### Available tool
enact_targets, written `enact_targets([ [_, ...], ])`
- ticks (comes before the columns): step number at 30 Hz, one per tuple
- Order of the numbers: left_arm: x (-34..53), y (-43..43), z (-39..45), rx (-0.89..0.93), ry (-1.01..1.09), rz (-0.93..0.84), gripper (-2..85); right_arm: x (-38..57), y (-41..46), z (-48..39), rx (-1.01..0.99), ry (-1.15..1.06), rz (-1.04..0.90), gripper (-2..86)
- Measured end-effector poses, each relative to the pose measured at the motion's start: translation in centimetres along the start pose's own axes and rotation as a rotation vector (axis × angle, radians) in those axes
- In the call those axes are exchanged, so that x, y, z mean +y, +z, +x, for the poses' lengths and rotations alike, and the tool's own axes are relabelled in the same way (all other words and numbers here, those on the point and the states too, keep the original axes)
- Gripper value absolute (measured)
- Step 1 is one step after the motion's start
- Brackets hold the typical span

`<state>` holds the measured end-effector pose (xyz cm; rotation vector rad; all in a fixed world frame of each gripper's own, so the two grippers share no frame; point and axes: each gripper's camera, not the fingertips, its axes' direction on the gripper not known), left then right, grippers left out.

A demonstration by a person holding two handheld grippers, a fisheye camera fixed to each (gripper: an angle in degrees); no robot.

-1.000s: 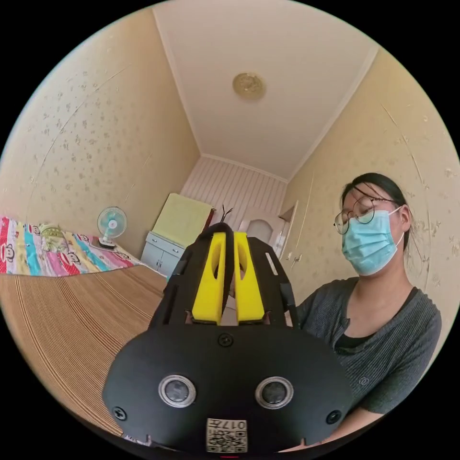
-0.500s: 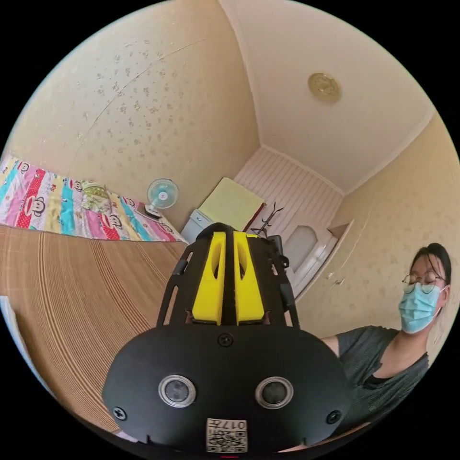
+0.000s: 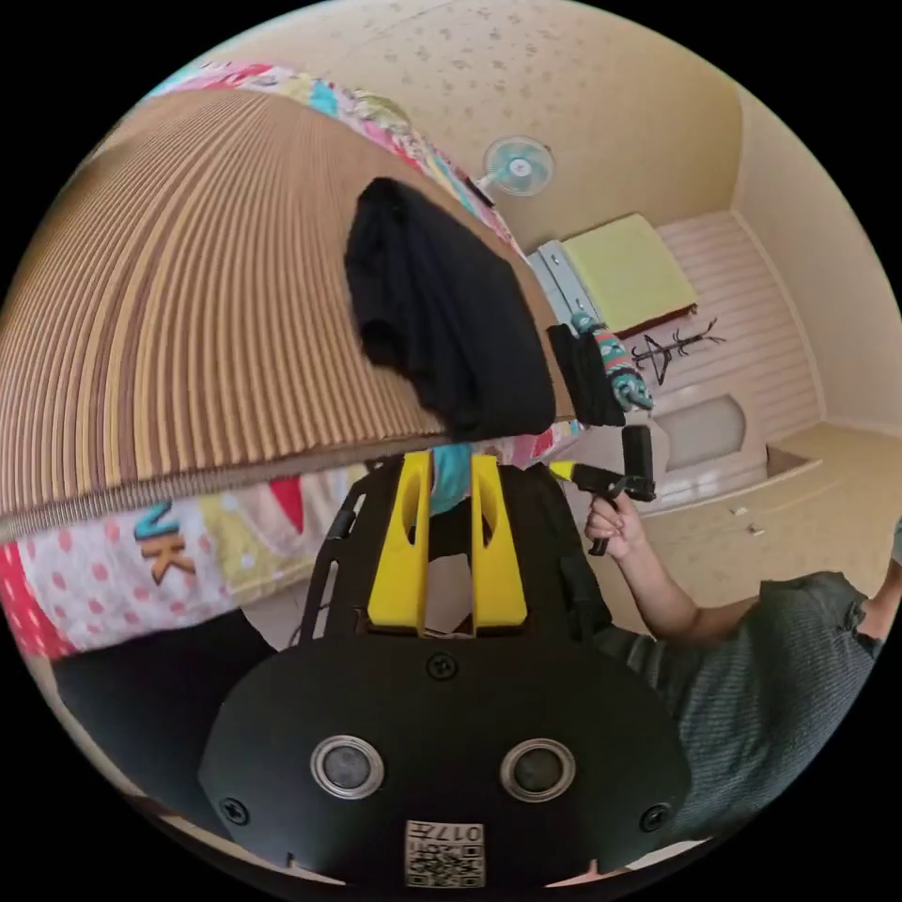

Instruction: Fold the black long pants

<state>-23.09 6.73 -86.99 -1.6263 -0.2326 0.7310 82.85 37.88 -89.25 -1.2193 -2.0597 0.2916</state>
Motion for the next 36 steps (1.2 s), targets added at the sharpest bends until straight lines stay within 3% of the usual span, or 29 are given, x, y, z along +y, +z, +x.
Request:
enact_targets([
  [5, -6.2, -4.2, -1.1, 0.017, 0.009, 0.191, 13.7, 7.5, -6.3, 1.4, -0.048, 0.065, 0.072, 3.9],
  [9, -16.6, -1.6, -0.6, -0.068, 0.015, 0.071, 22.8, 5.8, -8.3, 0.7, -0.100, 0.042, 0.095, 8.0],
  [11, -19.1, 0.8, -0.9, -0.012, -0.031, 0.009, 23.3, 4.1, -8.7, 0.2, -0.182, 0.042, 0.107, 11.5],
  [15, -20.3, 3.8, 0.7, -0.136, -0.095, -0.116, 16.3, 2.8, -8.4, 0.5, -0.276, 0.084, 0.121, 18.4],
  [19, -15.5, 8.0, 1.7, 0.155, -0.069, -0.319, 4.8, 2.7, -7.6, 2.8, -0.410, 0.160, 0.139, 25.6],
  [23, -8.1, 10.2, 2.3, 0.266, -0.087, -0.352, 4.2, 2.6, -7.0, 6.7, -0.547, 0.220, 0.173, 29.1],
  [27, -2.3, 8.4, 1.2, 0.348, -0.181, -0.305, 4.1, 2.2, -6.9, 8.8, -0.596, 0.255, 0.138, 26.1],
  [31, -1.4, 4.8, 3.3, 0.340, -0.074, -0.325, 3.9, 2.1, -5.6, 8.2, -0.668, 0.186, -0.001, 14.9],
  [36, -1.9, -0.5, 9.3, 0.495, 0.152, -0.262, 1.3, 4.8, -5.0, 8.4, -1.036, 0.210, 0.183, 12.1],
])
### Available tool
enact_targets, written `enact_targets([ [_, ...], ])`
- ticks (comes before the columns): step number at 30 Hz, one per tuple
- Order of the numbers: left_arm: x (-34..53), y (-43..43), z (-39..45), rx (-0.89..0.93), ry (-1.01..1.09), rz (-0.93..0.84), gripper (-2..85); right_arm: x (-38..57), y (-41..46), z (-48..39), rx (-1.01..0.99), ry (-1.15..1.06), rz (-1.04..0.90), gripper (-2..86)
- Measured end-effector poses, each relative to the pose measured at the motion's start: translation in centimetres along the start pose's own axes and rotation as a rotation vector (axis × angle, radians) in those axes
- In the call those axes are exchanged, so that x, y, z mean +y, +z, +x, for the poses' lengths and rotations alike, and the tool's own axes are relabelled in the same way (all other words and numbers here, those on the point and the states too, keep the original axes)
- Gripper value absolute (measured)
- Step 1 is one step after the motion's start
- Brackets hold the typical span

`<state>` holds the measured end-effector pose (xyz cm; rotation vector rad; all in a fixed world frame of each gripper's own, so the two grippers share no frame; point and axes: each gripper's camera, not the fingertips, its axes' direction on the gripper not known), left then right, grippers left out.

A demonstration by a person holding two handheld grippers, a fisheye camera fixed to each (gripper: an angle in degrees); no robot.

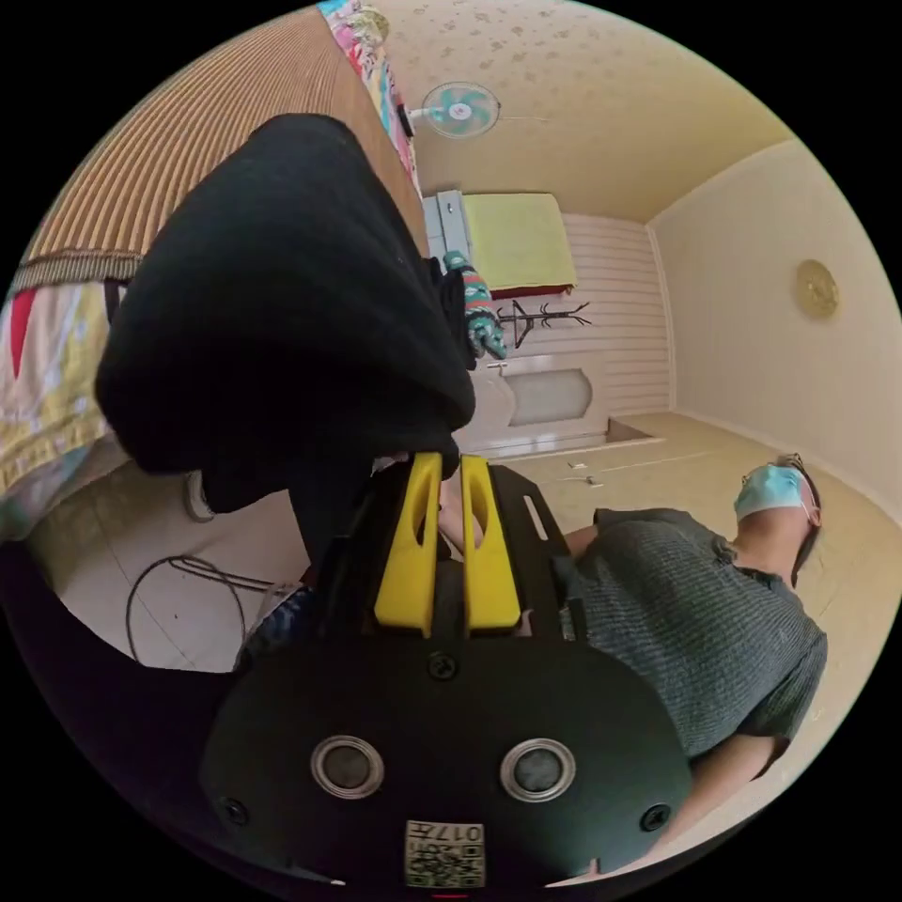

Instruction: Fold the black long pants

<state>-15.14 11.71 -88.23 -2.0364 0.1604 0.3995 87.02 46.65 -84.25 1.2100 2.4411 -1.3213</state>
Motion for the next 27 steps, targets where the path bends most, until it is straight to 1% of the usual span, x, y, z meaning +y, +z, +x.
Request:
enact_targets([
  [2, 0.5, -0.6, 2.2, -0.006, 0.035, 0.019, -0.2, 0.5, -1.1, -1.4, -0.116, -0.047, 0.108, 11.8],
  [4, 2.1, -1.3, 3.7, -0.034, 0.018, 0.102, -0.8, 0.4, -2.9, -4.1, -0.140, -0.143, 0.184, 11.7],
  [6, 3.6, -1.2, 4.1, -0.035, -0.006, 0.143, -0.9, -0.3, -5.5, -7.4, -0.130, -0.249, 0.256, 11.6],
  [8, 5.2, -0.6, 4.2, -0.051, -0.046, 0.194, -1.0, -2.6, -9.9, -12.5, -0.077, -0.380, 0.332, 11.6],
  [9, 6.1, 0.1, 4.3, -0.051, -0.058, 0.221, -1.0, -3.5, -11.1, -13.8, -0.055, -0.406, 0.343, 11.6],
  [11, 6.9, 1.6, 4.1, -0.029, -0.080, 0.233, -1.0, -7.4, -15.6, -18.6, 0.080, -0.453, 0.406, 11.8],
  [12, 6.9, 2.8, 3.7, -0.011, -0.105, 0.225, -1.0, -8.3, -16.7, -19.6, 0.123, -0.464, 0.428, 11.9],
  [13, 6.8, 3.8, 3.5, 0.000, -0.122, 0.222, -1.0, -10.1, -19.0, -21.1, 0.209, -0.488, 0.483, 12.0],
  [15, 6.5, 5.1, 4.0, 0.003, -0.115, 0.233, -1.0, -12.3, -22.9, -21.1, 0.315, -0.476, 0.591, 12.2],
  [16, 6.1, 6.0, 4.6, 0.003, -0.100, 0.239, -1.0, -13.0, -25.7, -19.7, 0.374, -0.397, 0.706, 12.3],
  [17, 5.9, 6.5, 4.9, 0.003, -0.090, 0.240, -1.0, -12.6, -28.0, -17.6, 0.440, -0.258, 0.855, 12.0],
  [18, 5.7, 7.3, 5.5, -0.004, -0.075, 0.239, -1.0, -11.9, -28.6, -16.7, 0.498, -0.192, 0.923, 11.9],
  [19, 5.5, 8.1, 5.9, -0.019, -0.071, 0.240, -1.0, -10.3, -28.4, -15.5, 0.656, -0.103, 1.006, 10.5],
  [20, 5.5, 8.4, 6.0, -0.027, -0.073, 0.245, -1.0, -9.1, -26.6, -14.9, 0.763, -0.201, 0.974, 9.7],
  [21, 5.6, 9.0, 6.2, -0.038, -0.079, 0.258, -1.0, -8.5, -25.3, -14.6, 0.817, -0.244, 0.949, 9.6],
  [23, 5.6, 9.7, 6.4, -0.054, -0.091, 0.283, -1.0, -4.8, -19.8, -12.1, 1.023, -0.280, 0.903, 8.2],
  [25, 5.5, 10.8, 6.5, -0.096, -0.111, 0.290, -1.0, -1.8, -16.2, -9.2, 1.095, -0.283, 0.876, 4.6],
  [27, 5.1, 11.9, 6.8, -0.136, -0.129, 0.277, -1.0, 0.3, -12.9, -6.1, 1.163, -0.262, 0.818, 2.9],
])
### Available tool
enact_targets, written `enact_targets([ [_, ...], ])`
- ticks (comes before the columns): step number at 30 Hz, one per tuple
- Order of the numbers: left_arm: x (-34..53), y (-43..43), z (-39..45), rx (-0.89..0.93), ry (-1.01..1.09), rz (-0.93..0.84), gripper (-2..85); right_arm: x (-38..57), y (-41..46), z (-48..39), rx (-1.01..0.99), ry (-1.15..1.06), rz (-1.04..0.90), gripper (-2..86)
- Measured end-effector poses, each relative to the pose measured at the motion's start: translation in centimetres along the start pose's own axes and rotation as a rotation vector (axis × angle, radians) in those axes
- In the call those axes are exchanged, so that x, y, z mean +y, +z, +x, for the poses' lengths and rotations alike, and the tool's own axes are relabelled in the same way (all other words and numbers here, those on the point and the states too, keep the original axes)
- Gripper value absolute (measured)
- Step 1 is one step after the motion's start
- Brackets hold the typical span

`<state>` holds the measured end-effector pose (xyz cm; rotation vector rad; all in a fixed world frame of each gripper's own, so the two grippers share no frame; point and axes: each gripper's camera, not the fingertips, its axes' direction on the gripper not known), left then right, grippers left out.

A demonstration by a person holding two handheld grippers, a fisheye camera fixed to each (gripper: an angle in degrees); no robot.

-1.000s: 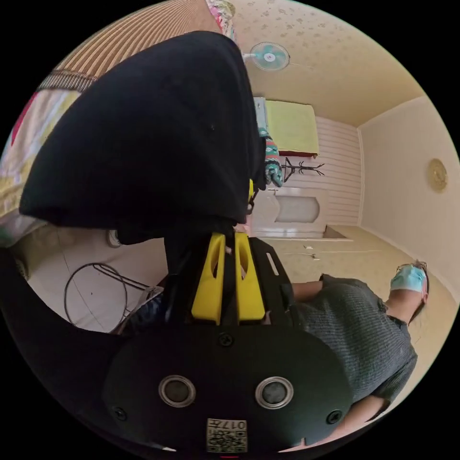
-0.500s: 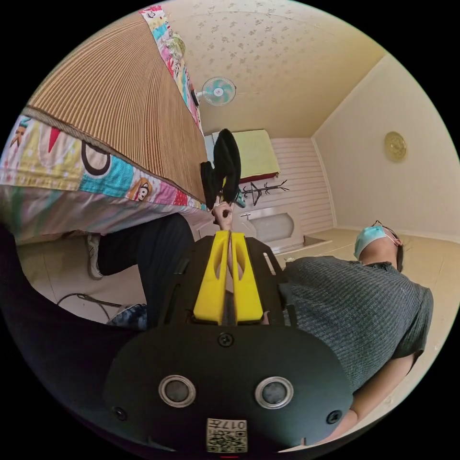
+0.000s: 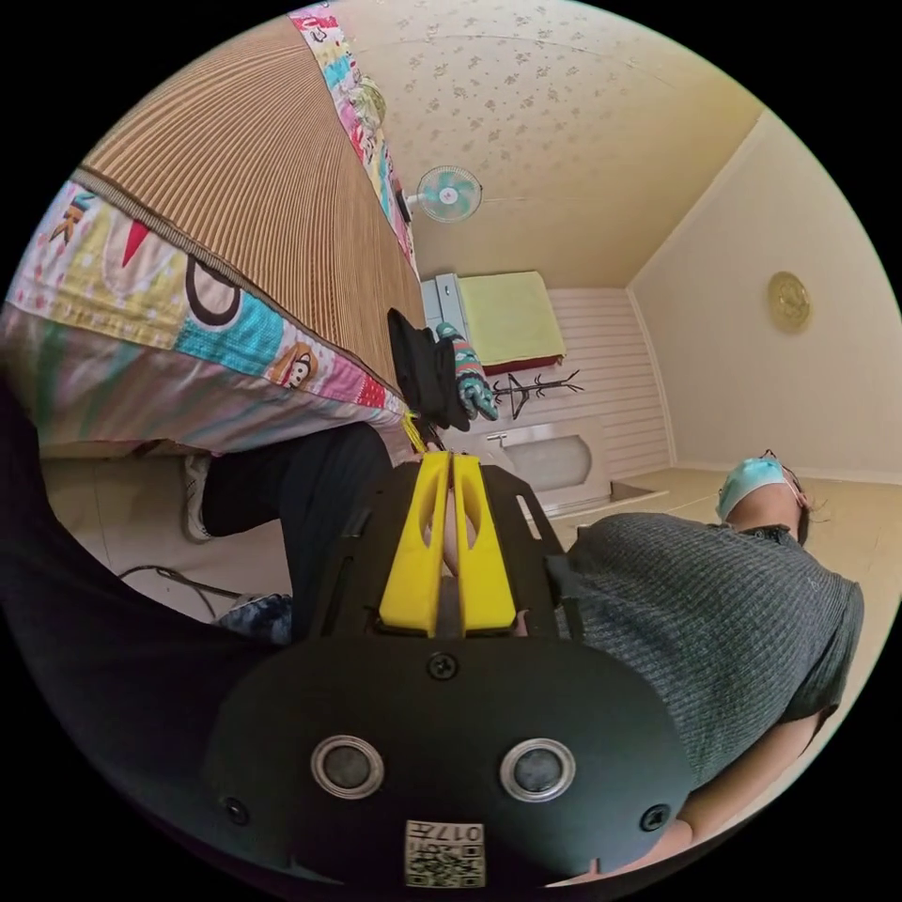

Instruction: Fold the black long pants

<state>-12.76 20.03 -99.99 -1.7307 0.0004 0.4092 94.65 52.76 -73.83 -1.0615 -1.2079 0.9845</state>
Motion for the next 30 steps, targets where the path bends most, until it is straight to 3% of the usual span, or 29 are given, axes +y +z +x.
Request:
enact_targets([
  [6, 1.0, 5.4, 4.1, -0.268, 0.090, -0.050, -1.0, 7.4, 4.4, -7.6, 0.129, -0.319, -0.116, 0.8],
  [11, 3.0, 7.7, 8.3, -0.477, 0.154, -0.007, -1.0, 12.5, 13.8, -17.9, 0.242, -0.673, -0.328, 0.5],
  [15, 6.5, 6.0, 11.5, -0.627, 0.142, 0.158, -1.0, 18.0, 21.5, -24.9, 0.288, -0.859, -0.461, 0.4],
  [21, 11.6, 0.9, 13.8, -0.699, 0.029, 0.427, -1.0, 29.1, 36.1, -36.3, 0.431, -1.239, -0.818, 0.3],
  [23, 12.6, 0.0, 13.9, -0.733, 0.009, 0.462, -1.0, 34.5, 42.7, -38.9, 0.590, -1.386, -1.046, 0.3],
  [26, 13.4, -1.1, 13.9, -0.788, 0.046, 0.519, -1.0, 40.8, 49.2, -39.8, 0.867, -1.532, -1.233, 0.4],
  [30, 10.7, -4.8, 14.6, -0.764, 0.097, 0.537, -0.8, 45.4, 54.1, -39.5, 1.046, -1.571, -1.382, 0.5],
])
